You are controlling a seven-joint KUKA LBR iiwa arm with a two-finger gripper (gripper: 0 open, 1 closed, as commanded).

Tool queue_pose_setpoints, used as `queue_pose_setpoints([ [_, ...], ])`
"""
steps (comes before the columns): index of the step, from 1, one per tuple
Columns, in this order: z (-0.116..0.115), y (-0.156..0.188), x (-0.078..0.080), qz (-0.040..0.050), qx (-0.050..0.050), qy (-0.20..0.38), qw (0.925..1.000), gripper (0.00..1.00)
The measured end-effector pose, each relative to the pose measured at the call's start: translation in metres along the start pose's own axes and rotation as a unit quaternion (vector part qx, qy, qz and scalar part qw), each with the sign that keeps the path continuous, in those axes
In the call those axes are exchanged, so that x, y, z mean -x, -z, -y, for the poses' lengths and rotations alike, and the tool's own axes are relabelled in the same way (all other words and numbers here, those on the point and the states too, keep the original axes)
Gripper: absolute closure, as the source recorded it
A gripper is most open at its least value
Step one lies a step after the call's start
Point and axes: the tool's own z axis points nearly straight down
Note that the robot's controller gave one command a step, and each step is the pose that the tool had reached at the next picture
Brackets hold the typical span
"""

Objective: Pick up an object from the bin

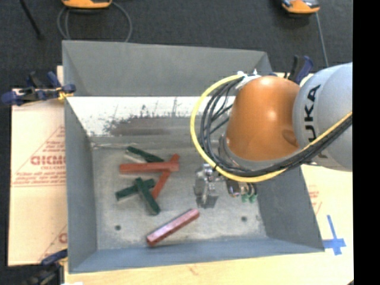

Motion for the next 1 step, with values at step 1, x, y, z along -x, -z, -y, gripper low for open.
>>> queue_pose_setpoints([
  [1,0.0007,-0.0046,-0.0013,-0.004,-0.001,0.0,1.0,0.0],
])
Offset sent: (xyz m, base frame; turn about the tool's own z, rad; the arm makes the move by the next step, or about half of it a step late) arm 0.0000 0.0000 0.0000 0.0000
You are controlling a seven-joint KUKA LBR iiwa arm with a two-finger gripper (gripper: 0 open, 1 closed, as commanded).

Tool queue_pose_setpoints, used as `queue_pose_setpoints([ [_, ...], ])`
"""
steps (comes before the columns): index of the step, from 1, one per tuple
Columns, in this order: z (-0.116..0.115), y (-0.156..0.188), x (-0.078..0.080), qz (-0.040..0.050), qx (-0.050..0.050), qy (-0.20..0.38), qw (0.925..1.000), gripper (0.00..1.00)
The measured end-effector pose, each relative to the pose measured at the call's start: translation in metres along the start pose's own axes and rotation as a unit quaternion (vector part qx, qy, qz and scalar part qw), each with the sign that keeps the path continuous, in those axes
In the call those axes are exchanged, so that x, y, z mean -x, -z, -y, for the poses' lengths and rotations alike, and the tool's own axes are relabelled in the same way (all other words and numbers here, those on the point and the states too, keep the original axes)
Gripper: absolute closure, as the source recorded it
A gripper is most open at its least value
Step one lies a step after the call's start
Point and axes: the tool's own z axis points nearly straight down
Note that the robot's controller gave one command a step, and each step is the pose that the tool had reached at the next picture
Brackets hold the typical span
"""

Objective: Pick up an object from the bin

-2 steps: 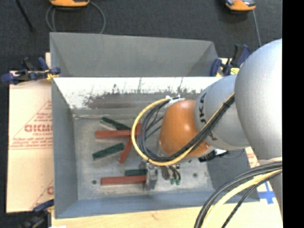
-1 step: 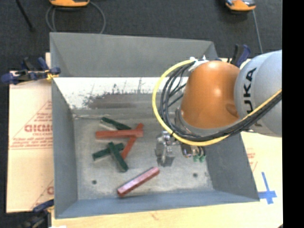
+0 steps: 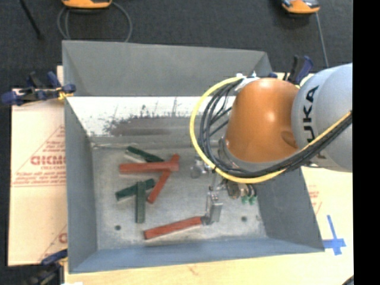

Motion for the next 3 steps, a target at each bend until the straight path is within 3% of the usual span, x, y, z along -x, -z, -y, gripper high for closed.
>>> queue_pose_setpoints([
  [1,0.039,-0.151,-0.01,0.0035,0.0,0.01,0.9999,0.0],
  [2,0.038,-0.149,-0.011,0.0009,0.0,0.012,0.9999,1.0],
  [3,0.052,0.0,0.03,0.005,0.0,-0.008,1.0,1.0],
])
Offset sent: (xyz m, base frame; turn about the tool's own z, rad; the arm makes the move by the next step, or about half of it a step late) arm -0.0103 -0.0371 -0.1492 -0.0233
